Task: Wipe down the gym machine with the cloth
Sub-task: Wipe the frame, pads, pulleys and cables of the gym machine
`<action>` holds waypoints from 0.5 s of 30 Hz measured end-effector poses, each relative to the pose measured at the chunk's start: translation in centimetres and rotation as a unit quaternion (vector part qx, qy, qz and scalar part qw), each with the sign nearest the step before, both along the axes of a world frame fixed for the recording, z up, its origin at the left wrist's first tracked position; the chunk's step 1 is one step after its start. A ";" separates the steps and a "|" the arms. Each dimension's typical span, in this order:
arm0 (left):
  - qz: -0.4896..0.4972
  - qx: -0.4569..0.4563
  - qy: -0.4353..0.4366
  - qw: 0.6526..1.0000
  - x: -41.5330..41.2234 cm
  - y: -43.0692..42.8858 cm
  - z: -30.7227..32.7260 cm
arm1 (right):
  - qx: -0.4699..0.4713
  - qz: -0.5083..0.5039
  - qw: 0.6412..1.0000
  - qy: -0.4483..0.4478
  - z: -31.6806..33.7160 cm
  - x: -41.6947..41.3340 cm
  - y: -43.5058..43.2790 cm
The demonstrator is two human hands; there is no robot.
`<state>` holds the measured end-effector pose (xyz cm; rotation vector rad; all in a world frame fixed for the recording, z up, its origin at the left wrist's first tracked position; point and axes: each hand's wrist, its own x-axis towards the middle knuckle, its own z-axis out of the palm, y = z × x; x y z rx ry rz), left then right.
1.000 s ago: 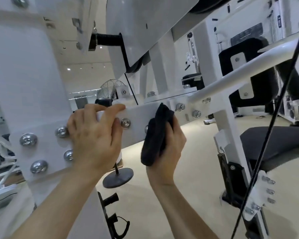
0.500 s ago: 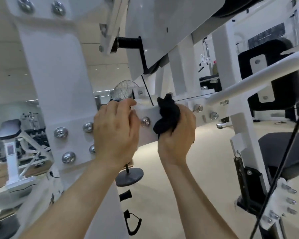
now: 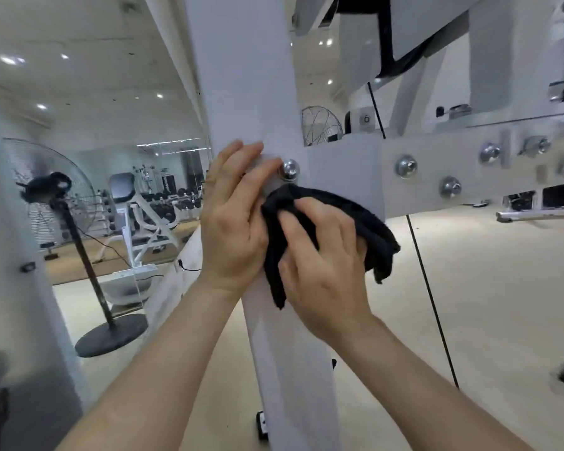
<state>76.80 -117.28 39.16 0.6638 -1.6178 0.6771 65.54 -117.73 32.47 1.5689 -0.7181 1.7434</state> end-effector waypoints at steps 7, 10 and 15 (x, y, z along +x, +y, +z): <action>-0.015 0.023 -0.022 0.999 0.5 0.4 -0.3 | 0.087 0.047 0.990 0.096 -9.4 2.3 -0.7; -0.033 0.062 0.016 0.997 1.3 2.5 -5.3 | 0.159 0.179 0.962 0.135 -9.5 0.7 0.2; -0.042 0.191 0.108 0.975 1.8 4.4 -15.1 | 0.218 0.296 0.923 0.112 -7.4 -1.2 0.8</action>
